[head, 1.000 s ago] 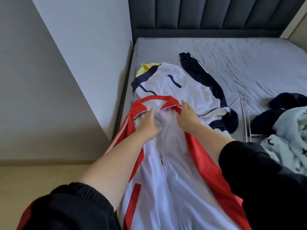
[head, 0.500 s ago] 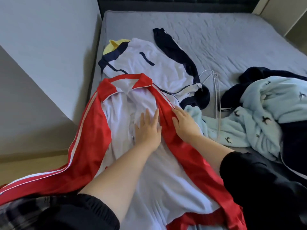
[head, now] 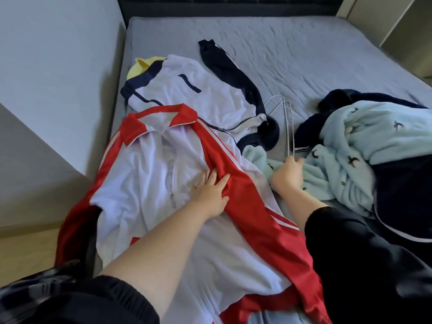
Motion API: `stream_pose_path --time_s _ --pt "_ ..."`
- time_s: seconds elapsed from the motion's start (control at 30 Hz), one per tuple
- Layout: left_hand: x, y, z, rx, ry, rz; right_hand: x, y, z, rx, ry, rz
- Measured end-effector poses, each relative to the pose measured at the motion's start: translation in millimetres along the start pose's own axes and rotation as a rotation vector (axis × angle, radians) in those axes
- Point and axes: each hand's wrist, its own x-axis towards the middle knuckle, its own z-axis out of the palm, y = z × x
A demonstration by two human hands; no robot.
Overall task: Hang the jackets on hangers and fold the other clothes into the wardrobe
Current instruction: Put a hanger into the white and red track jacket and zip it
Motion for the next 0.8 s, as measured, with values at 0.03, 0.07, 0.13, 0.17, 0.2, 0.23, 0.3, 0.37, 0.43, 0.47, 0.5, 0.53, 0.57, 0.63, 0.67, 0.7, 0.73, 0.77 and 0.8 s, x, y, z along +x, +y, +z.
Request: stream_pose_path --time_s 0.03,0.07,0.13,0.17,0.2,0.23,0.3,0.37,0.43,0.47,0.5,0.53,0.57,0.63,0.67,0.7,0.73,0.77,0.8 --pt "-0.3 -1.0 0.2 0.002 0.001 0.004 -1.2 0.1 -1.7 0.025 0.048 0.008" --pt "-0.2 -2.0 0.8 0.002 0.002 0.007 -1.2 0.4 -2.9 0.045 0.075 0.021" --pt "-0.4 -3.9 2.4 -0.001 0.001 0.007 -2.2 -0.9 -7.0 0.096 0.078 0.124" --pt "-0.3 -5.3 3.4 -0.003 -0.001 0.005 -1.3 0.2 -7.9 0.124 0.060 0.173" --pt "-0.4 -5.7 4.5 -0.007 -0.003 0.004 -0.5 1.8 -9.3 0.196 0.030 0.237" --pt "-0.5 -6.4 5.2 -0.010 -0.007 0.002 -1.0 2.6 -12.0 0.257 0.002 0.272" --pt "-0.9 -6.3 6.0 -0.017 -0.018 -0.002 2.3 7.1 -18.1 0.206 0.001 0.283" --pt "-1.2 -6.1 5.7 -0.031 -0.020 -0.004 3.1 7.5 -21.5 0.190 0.042 0.255" --pt "-1.4 -6.1 5.8 -0.043 -0.018 -0.007 -2.6 1.8 -24.3 0.241 0.127 0.201" --pt "-1.0 -6.7 6.4 -0.048 -0.014 -0.004 -5.4 -2.4 -25.1 0.259 0.152 0.155" --pt "-0.9 -7.3 7.0 -0.047 -0.014 0.000 -8.0 -6.8 -25.7 0.260 0.175 0.106" --pt "-1.0 -8.0 8.4 -0.041 -0.017 0.005 -11.2 -11.9 -28.0 0.269 0.207 0.068" --pt "-0.4 -9.4 10.2 -0.040 -0.018 0.013 -12.3 -16.3 -29.6 0.275 0.234 0.035" --pt "1.5 -13.7 13.5 -0.056 -0.014 0.020 -12.8 -25.5 -31.9 0.295 0.268 -0.055" --pt "2.2 -16.2 14.9 -0.058 -0.017 0.022 -14.4 -31.3 -33.1 0.295 0.273 -0.113" --pt "1.7 -18.0 14.6 -0.059 -0.020 0.029 -16.0 -37.4 -33.1 0.282 0.280 -0.181" --pt "0.7 -19.3 13.8 -0.077 -0.021 0.040 -17.8 -43.3 -32.4 0.259 0.286 -0.255" --pt "-0.6 -20.4 11.9 -0.133 -0.026 0.050 -20.9 -49.6 -30.6 0.240 0.286 -0.333" --pt "-2.9 -21.3 8.7 -0.248 -0.026 0.044 -24.9 -54.9 -27.7 0.219 0.277 -0.413"
